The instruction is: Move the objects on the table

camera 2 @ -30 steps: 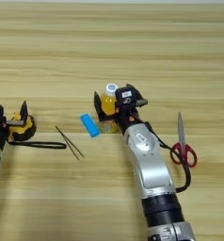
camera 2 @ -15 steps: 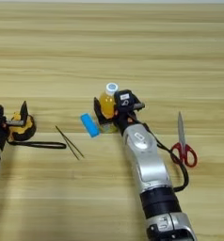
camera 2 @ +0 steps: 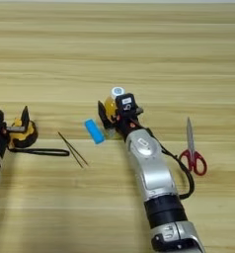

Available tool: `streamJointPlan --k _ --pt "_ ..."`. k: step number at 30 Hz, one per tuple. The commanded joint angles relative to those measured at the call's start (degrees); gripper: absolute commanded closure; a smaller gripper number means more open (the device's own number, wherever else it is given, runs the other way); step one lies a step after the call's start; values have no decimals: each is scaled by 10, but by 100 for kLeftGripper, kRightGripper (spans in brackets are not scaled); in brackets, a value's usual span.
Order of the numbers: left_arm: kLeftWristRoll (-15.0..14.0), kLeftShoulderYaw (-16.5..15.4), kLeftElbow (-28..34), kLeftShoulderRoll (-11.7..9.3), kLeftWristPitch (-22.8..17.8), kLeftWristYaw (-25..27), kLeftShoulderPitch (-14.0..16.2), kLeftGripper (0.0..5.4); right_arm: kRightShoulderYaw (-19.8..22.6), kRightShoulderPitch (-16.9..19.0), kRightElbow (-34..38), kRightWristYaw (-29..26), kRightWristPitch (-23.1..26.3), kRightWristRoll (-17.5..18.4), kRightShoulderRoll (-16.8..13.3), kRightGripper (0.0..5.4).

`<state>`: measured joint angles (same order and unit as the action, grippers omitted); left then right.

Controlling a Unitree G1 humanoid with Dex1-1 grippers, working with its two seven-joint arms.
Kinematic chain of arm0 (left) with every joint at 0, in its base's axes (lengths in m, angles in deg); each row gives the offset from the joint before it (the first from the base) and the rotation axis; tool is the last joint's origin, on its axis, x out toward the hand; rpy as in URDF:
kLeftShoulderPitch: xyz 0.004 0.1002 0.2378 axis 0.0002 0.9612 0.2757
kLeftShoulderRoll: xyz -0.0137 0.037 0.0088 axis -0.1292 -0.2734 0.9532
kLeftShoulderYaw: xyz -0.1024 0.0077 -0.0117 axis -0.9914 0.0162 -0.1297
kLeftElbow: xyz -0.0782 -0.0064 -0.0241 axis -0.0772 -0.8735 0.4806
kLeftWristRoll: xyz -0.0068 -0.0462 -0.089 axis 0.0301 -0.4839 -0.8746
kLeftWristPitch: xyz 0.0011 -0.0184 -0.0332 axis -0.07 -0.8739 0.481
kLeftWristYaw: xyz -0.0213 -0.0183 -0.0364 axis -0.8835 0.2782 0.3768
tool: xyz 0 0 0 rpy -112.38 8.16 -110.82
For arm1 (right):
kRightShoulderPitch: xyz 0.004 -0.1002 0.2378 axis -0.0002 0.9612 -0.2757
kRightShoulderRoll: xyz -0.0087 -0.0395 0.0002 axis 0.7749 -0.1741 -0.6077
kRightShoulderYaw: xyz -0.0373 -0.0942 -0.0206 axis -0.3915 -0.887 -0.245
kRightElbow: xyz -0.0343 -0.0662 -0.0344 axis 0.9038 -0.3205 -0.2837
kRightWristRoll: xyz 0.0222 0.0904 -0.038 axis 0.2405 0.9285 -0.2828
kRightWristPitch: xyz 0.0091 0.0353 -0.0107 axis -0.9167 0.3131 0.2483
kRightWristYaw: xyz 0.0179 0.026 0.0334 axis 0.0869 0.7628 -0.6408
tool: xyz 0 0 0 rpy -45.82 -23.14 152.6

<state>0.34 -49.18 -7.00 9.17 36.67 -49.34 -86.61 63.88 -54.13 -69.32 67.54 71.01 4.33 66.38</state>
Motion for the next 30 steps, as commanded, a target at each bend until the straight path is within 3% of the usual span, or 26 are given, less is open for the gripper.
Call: streamJointPlan --k 1,15,30 --pt "5 2 4 0 -6 -2 0 0 -5 10 19 4 7 -6 -1 189" --pt "5 3 15 2 -11 -3 4 0 17 53 48 11 17 -6 -26 189" --pt "2 0 14 -2 -12 0 3 0 46 76 40 14 9 -3 -49 189"
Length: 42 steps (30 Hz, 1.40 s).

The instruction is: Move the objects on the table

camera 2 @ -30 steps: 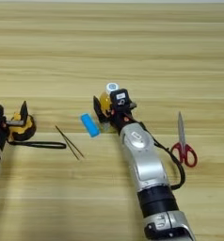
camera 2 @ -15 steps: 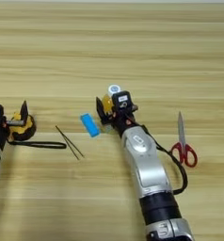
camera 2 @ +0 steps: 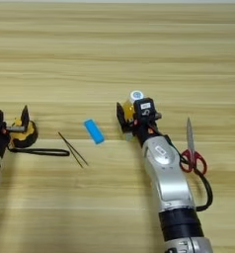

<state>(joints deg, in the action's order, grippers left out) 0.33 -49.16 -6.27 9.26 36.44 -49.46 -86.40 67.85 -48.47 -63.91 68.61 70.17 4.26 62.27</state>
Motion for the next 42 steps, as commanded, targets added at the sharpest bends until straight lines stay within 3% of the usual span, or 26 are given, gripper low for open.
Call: streamJointPlan --k 1,13,14,28,42 --pt "2 0 7 -3 -10 1 1 0 6 20 -14 4 17 -2 -8 189" --pt "3 0 10 -3 -10 2 2 0 4 23 -14 3 19 1 -7 189" --pt "2 -1 10 -3 -10 2 2 0 4 23 -14 3 19 1 -7 160" --pt "2 -2 10 -5 -11 3 1 0 7 22 -12 8 19 4 -5 3" --pt "2 -1 1 -4 -8 3 -4 0 8 15 29 -6 -8 24 -1 1"
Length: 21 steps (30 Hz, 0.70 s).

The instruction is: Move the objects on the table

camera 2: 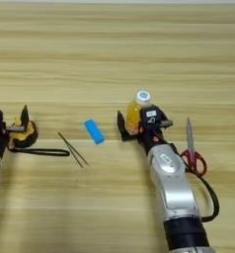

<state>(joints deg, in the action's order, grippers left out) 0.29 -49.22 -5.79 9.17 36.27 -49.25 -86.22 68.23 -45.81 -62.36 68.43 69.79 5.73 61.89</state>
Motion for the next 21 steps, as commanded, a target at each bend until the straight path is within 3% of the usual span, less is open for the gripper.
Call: streamJointPlan --k 1,14,21 --pt "3 -1 -4 -3 -6 1 -6 0 5 -11 18 -5 -5 11 3 1" --pt "3 -1 -12 -4 -2 1 -8 0 19 -3 109 -1 6 26 -7 1" --pt "3 0 -8 -2 -3 0 -7 0 58 28 211 5 39 45 -29 1"
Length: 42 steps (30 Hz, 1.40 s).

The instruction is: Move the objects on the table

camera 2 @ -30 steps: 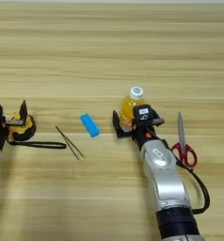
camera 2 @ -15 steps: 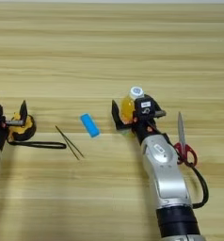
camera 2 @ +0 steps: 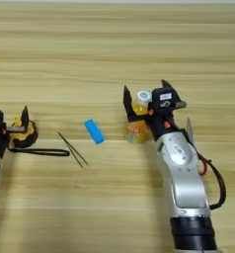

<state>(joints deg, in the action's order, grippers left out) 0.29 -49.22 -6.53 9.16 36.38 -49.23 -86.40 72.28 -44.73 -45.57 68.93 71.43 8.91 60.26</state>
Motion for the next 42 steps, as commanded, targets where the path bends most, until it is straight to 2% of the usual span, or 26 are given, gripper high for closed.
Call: streamJointPlan --k 1,8,15,20,25,33,42 --pt "3 1 -1 -2 -4 0 -5 0 26 23 58 0 29 17 -18 1" --pt "3 1 1 -1 -4 0 -4 0 74 67 103 1 54 31 -44 1" --pt "2 0 2 -2 -4 1 -3 0 118 119 130 6 87 42 -55 1" --pt "2 1 4 -1 -5 1 -3 0 128 156 146 7 112 41 -59 1" --pt "2 1 5 -1 -6 1 -4 0 108 193 136 -2 136 30 -64 1" --pt "1 0 5 -2 -6 2 -4 0 94 211 93 7 153 24 -53 1" --pt "1 0 7 -3 -6 3 -4 0 92 207 52 21 153 6 -53 1"
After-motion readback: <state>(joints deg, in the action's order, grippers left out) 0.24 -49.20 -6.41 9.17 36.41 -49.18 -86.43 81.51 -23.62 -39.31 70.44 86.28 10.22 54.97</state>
